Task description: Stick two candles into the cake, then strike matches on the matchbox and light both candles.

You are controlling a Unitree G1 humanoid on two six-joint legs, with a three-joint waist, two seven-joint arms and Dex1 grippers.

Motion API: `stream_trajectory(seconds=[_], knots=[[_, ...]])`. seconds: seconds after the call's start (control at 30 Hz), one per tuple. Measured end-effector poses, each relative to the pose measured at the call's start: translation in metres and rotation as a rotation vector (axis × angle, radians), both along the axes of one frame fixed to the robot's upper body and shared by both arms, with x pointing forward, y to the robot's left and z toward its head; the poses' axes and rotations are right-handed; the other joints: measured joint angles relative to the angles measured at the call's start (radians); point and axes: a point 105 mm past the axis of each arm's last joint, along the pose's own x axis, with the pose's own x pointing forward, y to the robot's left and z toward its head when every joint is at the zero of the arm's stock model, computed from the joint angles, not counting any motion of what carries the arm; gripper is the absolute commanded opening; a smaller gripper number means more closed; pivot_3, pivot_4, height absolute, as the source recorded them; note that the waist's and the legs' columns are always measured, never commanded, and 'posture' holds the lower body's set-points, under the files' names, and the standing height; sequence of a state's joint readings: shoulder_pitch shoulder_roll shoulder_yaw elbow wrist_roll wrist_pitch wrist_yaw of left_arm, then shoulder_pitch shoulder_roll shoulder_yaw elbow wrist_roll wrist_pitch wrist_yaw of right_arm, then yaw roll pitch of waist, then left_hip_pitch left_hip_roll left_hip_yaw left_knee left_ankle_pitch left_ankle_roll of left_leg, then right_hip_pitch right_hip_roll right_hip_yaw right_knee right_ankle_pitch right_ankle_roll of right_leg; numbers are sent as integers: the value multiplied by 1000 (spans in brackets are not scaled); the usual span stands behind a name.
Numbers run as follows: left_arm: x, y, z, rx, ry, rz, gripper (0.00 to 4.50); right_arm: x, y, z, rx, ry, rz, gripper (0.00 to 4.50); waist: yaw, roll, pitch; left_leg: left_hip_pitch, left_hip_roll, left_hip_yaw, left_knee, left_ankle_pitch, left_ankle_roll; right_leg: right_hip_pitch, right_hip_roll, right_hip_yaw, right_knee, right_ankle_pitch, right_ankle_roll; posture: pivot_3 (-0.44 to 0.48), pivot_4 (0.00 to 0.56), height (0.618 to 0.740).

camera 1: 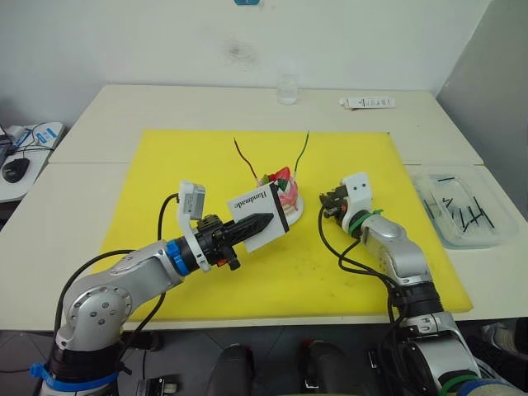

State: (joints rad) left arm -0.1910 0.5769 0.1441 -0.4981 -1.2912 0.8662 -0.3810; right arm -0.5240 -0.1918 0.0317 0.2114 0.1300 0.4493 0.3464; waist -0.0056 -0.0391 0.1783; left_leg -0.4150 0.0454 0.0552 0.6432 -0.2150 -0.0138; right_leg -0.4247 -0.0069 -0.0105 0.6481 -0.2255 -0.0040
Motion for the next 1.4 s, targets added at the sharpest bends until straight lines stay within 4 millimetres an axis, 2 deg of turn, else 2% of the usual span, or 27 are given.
stream_trajectory(seconds=[0.13, 0.23, 0.27, 0.53, 0.73, 0.83, 0.9, 0.97, 1.07, 1.17, 1.23, 1.4], knots=[[-1, 2, -2, 13, 5, 1, 0, 1, 0, -1, -4, 2, -2, 986, 0, 0, 0, 1, 0, 0, 0, 0, 0, 0, 0, 0, 0, 0, 0, 0, 150, 740], [-1, 2, -3, 16, 7, 3, 0, 1, 0, -1, -6, 3, 0, 413, -1, 0, 0, 1, 0, 0, 0, 0, 0, 1, 0, 0, 0, 0, 0, 0, 150, 740], [-1, 2, -2, 16, 6, 3, 0, 1, 1, -1, -6, 4, 2, 62, 0, 0, 0, 1, 0, 0, 0, 0, 0, 1, 0, 0, 0, 0, 0, 0, 150, 740], [-1, 2, -3, 10, 10, 6, 0, 1, 0, -2, -7, -2, 10, 20, 0, 0, -1, 1, 0, 0, 1, 0, 0, 1, 0, 0, 0, 0, 0, 0, 150, 740], [-1, 2, -3, 6, 13, 5, 0, -6, -12, 5, -37, 3, 56, 20, 5, 0, 0, 0, -1, 0, 1, 0, 0, 1, 0, 0, -1, 0, 0, 0, 150, 740], [3, 4, -5, 1, 35, 1, 0, -19, -21, 25, -63, -7, 165, 20, 4, 1, 0, -1, -1, 1, 1, 0, 0, 0, -1, 0, -1, 1, 0, 0, 150, 740], [5, 5, -5, -5, 50, -11, 0, -31, -20, 46, -76, -33, 271, 20, 4, 1, 0, -1, 0, 1, 1, 0, 0, 0, -1, 0, -1, 1, 0, 0, 150, 740], [6, 6, -4, -9, 75, -47, 0, -53, -17, 67, -99, -37, 434, 20, 3, 1, 0, 0, 1, -1, 0, 0, 0, 0, 1, -1, -1, 0, 0, 0, 150, 740], [8, 8, -5, -3, 112, -87, 0, -74, -16, 82, -144, -9, 582, 20, 2, 2, 1, 0, 1, -2, 0, 0, 0, 0, 3, -1, 0, 0, -1, 0, 150, 740], [12, 15, -9, 24, 163, -99, 0, -84, -19, 100, -207, -15, 655, 20, 1, 2, 1, 0, 1, -2, 0, 0, 0, 0, 3, -1, 0, 0, -1, 0, 150, 740], [15, 15, -8, 21, 175, -115, 0, -88, -13, 112, -213, -36, 699, 20, 0, 2, 1, 0, 1, -2, 0, 0, 0, -1, 3, -1, -1, 0, -1, 0, 150, 740], [23, 8, 3, -17, 161, -143, 0, -97, 4, 123, -244, -71, 785, 20, 3, 2, 1, -2, 1, -1, 0, 0, 0, -1, 2, -1, -2, 0, -1, 0, 150, 740]])
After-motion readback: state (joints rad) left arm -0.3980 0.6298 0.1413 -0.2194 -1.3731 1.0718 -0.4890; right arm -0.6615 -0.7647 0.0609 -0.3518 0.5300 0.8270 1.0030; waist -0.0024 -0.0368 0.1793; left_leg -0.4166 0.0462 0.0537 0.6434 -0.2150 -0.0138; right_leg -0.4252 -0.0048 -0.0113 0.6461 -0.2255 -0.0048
